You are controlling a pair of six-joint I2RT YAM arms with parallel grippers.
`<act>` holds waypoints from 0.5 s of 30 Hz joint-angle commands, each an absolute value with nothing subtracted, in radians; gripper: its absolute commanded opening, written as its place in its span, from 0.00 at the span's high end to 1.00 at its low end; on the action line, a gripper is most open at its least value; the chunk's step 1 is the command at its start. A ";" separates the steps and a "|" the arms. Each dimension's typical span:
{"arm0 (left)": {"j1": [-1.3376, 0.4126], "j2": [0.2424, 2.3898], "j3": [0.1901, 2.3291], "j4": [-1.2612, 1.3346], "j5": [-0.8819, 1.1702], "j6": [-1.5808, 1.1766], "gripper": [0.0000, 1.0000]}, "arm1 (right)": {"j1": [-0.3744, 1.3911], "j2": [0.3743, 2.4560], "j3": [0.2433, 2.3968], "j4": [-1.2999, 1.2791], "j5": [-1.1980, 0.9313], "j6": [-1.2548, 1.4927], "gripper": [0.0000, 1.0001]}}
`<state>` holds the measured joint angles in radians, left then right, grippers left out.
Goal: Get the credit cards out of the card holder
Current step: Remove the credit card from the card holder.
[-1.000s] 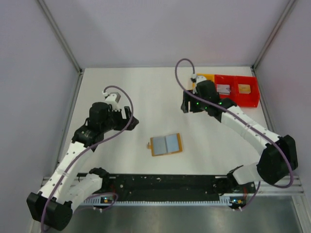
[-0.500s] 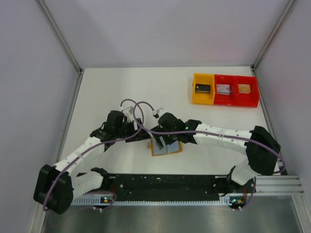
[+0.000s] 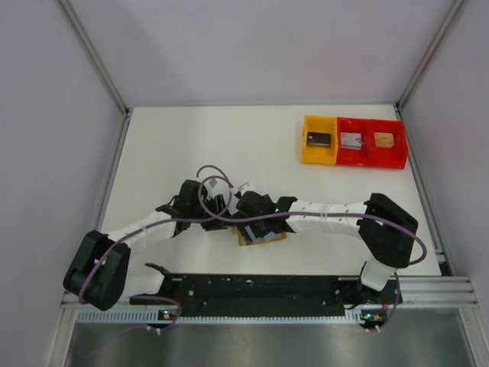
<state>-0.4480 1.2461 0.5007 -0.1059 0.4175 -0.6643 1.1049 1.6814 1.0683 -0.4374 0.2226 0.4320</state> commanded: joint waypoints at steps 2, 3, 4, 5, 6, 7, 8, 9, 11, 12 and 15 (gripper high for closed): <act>-0.456 1.292 0.496 -0.009 0.420 -0.670 0.66 | 1.132 1.718 1.143 -0.417 0.261 0.448 0.12; -0.456 1.292 0.489 -0.008 0.422 -0.672 0.74 | 1.137 1.723 1.146 -0.419 0.264 0.451 0.12; -0.454 1.290 0.483 -0.008 0.422 -0.673 0.80 | 1.138 1.727 1.150 -0.419 0.267 0.449 0.12; -0.456 1.284 0.476 -0.009 0.420 -0.676 0.86 | 1.138 1.730 1.154 -0.420 0.271 0.449 0.12; -0.456 1.278 0.468 -0.008 0.420 -0.683 0.92 | 1.141 1.735 1.157 -0.422 0.279 0.449 0.13; -0.454 1.270 0.460 0.023 0.420 -0.686 0.96 | 1.141 1.739 1.161 -0.423 0.288 0.448 0.14; -0.456 1.264 0.451 0.031 0.420 -0.695 0.99 | 1.141 1.744 1.161 -0.425 0.296 0.446 0.15; -0.457 1.258 0.440 0.035 0.420 -0.701 1.00 | 1.141 1.749 1.166 -0.428 0.296 0.445 0.16; -0.457 1.241 0.428 0.041 0.419 -0.709 1.00 | 1.141 1.761 1.169 -0.433 0.298 0.445 0.17; -0.459 1.238 0.420 0.043 0.417 -0.712 1.00 | 1.140 1.764 1.170 -0.434 0.298 0.445 0.18; -0.459 1.227 0.407 0.048 0.414 -0.718 1.00 | 1.140 1.781 1.173 -0.433 0.290 0.448 0.18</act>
